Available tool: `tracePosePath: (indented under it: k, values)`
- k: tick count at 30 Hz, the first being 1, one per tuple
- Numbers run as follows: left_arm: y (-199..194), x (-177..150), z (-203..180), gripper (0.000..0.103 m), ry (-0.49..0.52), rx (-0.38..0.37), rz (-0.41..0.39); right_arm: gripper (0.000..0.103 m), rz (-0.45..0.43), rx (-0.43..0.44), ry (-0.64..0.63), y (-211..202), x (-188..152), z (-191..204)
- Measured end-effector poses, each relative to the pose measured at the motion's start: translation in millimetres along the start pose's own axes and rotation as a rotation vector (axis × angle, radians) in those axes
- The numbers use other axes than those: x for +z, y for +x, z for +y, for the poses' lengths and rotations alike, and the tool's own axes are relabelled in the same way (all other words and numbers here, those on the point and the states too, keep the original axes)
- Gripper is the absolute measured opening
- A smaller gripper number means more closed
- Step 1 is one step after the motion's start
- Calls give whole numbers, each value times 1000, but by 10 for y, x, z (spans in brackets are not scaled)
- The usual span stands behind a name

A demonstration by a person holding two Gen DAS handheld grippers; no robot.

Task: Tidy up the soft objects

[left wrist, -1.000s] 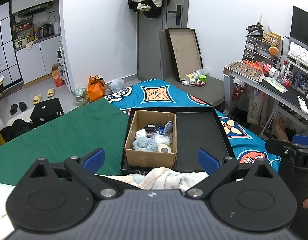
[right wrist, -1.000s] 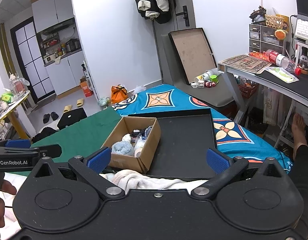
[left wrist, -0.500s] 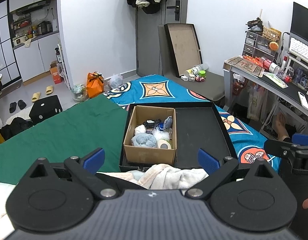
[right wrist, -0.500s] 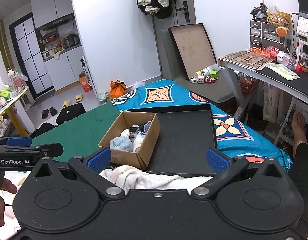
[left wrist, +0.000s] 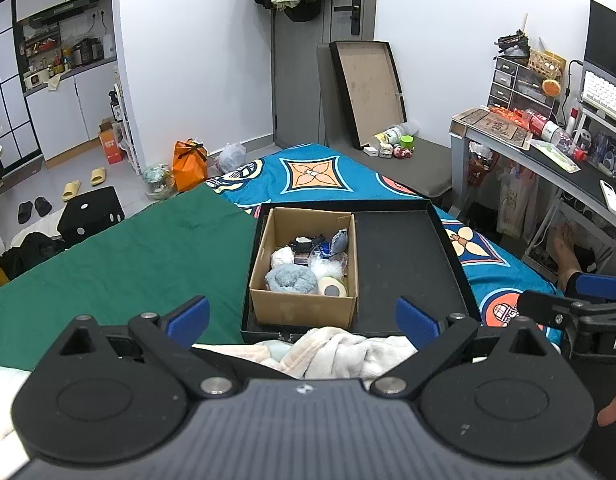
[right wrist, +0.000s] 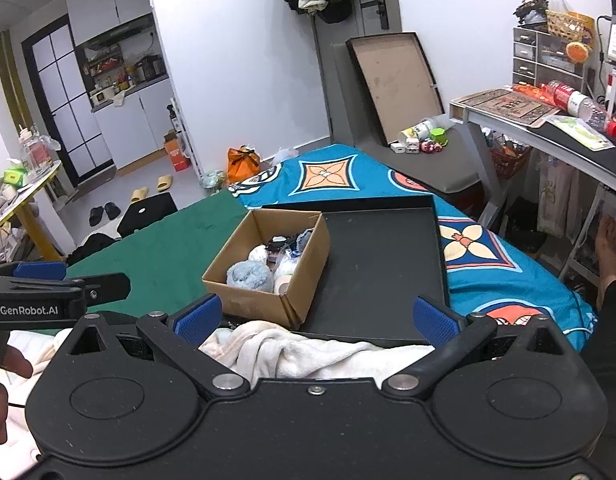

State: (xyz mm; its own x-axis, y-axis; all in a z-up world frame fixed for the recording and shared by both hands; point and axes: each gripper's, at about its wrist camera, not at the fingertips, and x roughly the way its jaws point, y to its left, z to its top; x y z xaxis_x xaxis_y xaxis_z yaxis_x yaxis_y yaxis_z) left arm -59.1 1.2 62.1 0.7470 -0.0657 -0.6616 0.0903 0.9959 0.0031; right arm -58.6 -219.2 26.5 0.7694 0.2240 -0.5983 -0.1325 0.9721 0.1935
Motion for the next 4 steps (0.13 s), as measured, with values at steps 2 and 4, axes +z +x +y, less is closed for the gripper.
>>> tracePosePath:
  k: [2,4]
  values:
    - [14,15,9,99,2,10,-9,103,-1,6,5,18,13,-5]
    - [42,31,20,99,6,10,-10,103,-4,5,11,41,23,-12]
